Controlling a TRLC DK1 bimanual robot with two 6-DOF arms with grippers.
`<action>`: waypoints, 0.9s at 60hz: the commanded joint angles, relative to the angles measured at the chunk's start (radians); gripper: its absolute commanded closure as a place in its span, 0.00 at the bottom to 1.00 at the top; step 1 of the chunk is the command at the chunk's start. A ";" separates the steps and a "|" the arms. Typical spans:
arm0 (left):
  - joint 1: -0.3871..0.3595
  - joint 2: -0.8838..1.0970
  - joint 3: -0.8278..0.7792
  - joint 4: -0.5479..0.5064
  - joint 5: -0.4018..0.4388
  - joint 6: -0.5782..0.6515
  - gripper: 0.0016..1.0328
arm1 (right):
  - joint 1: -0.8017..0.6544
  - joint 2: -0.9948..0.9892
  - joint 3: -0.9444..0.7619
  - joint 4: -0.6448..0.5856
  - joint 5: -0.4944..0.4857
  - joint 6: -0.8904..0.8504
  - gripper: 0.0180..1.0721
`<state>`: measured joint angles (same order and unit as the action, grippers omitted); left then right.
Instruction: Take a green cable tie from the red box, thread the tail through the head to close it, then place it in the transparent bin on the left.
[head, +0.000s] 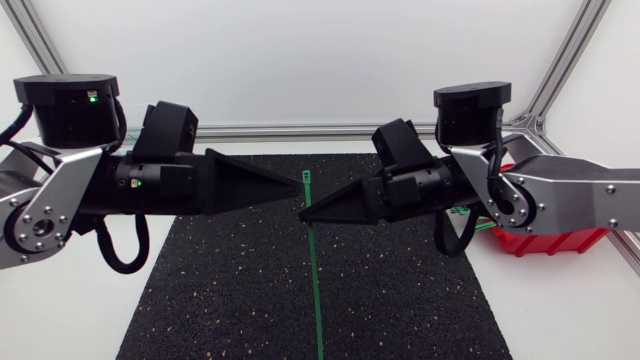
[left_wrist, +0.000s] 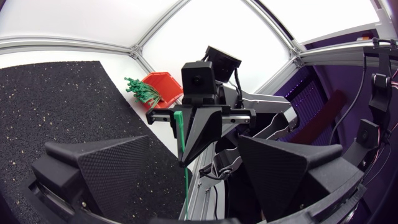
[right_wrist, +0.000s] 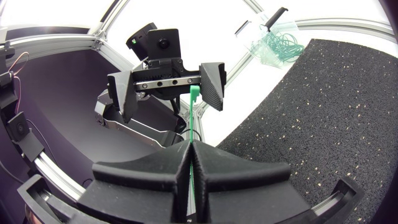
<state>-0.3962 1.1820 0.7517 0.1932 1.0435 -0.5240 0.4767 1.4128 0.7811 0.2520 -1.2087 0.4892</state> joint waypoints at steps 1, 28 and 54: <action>-0.021 0.027 0.037 0.017 0.016 -0.033 0.04 | 0.005 0.021 -0.028 0.013 -0.012 0.031 0.95; -0.044 0.091 0.034 0.152 0.035 -0.148 0.30 | -0.012 0.044 -0.023 0.039 -0.018 0.045 0.95; -0.050 0.114 0.026 0.178 0.035 -0.171 0.60 | -0.033 0.041 -0.028 0.079 -0.022 0.068 0.95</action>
<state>-0.4343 1.2785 0.7639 0.3500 1.0657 -0.6628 0.4496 1.4403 0.7765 0.3187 -1.2278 0.5282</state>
